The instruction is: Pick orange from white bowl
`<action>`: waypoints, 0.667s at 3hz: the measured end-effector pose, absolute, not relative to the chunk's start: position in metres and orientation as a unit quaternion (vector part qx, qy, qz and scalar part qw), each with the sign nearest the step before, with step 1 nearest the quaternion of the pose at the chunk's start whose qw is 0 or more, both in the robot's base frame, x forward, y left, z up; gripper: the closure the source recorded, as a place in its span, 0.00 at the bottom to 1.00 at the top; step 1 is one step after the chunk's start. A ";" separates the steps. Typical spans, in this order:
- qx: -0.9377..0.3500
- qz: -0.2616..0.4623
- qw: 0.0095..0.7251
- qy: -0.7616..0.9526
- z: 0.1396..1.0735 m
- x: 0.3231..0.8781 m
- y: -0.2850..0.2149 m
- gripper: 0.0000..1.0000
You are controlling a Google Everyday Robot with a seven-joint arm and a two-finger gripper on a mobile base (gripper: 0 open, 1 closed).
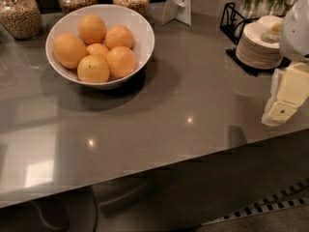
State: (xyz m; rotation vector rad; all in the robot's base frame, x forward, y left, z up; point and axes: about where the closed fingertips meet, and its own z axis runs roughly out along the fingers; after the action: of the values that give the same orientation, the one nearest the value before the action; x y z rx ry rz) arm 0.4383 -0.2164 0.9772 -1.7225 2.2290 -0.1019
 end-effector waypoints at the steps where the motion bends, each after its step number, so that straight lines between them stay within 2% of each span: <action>1: -0.603 -0.036 0.161 0.780 0.977 0.438 -0.216 0.00; 2: -0.626 -0.027 0.209 0.751 0.983 0.455 -0.192 0.00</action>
Offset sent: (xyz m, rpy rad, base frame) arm 0.0472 0.0693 0.0158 0.1851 -0.1959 0.2272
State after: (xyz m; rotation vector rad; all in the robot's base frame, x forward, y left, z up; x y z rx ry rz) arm 0.4554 -0.1924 0.9833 -1.7410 2.0895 -0.0751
